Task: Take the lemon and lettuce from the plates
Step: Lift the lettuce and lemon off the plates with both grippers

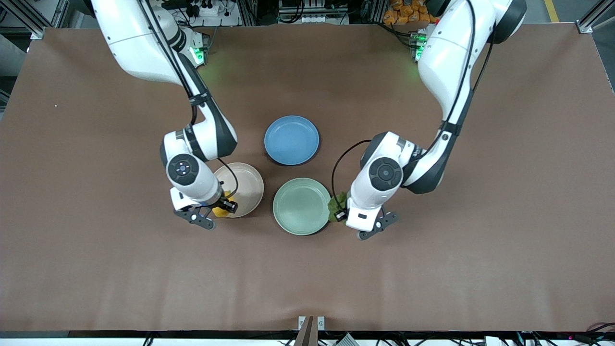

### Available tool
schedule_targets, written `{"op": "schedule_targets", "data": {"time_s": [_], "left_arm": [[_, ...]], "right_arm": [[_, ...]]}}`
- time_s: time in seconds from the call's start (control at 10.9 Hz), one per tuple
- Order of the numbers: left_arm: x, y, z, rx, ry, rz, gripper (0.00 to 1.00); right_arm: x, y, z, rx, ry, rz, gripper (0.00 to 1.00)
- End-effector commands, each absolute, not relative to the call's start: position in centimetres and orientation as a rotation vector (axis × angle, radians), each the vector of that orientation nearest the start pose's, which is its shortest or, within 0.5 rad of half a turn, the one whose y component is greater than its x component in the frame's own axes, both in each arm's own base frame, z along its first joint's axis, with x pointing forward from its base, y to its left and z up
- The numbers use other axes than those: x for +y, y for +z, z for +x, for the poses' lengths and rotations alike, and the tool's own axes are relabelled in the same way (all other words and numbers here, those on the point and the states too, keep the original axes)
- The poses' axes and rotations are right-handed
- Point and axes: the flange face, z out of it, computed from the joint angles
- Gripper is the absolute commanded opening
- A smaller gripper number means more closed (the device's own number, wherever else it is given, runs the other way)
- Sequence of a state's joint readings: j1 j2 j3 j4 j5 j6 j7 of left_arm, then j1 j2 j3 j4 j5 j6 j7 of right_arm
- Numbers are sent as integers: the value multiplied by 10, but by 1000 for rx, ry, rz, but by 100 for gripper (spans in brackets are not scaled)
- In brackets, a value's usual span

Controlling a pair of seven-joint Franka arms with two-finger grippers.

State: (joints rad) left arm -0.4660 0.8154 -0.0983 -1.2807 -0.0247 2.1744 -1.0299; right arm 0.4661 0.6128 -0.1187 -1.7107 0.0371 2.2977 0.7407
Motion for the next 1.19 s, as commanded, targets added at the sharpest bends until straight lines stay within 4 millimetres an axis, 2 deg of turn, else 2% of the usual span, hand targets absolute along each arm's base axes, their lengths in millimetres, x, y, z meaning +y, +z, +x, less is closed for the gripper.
{"op": "schedule_targets", "data": {"time_s": [0.0,0.09,0.18,0.37,0.46,0.64,0.82,1.01,1.1], "left_arm": [[-361,295,651,-666,80,-3147,0],[-340,303,660,-648,91,-3142,0],[-329,313,662,-601,97,-3147,0],[-301,318,665,-518,174,-3125,0],[-288,315,665,-472,220,-3113,0],[-263,311,664,-402,285,-3049,0],[-241,304,668,-338,316,-3026,0],[-219,296,670,-257,354,-3028,0],[-216,289,668,-245,377,-3020,0]], "right_arm": [[213,263,630,561,57,-3119,20],[203,268,633,534,67,-3122,20],[198,273,632,530,81,-3111,20],[183,284,630,519,85,-3094,20],[168,296,631,510,70,-3085,20],[143,308,626,449,69,-3086,20],[115,313,622,367,75,-3093,20],[99,317,618,307,100,-3098,20],[85,322,619,286,99,-3096,20]]}}
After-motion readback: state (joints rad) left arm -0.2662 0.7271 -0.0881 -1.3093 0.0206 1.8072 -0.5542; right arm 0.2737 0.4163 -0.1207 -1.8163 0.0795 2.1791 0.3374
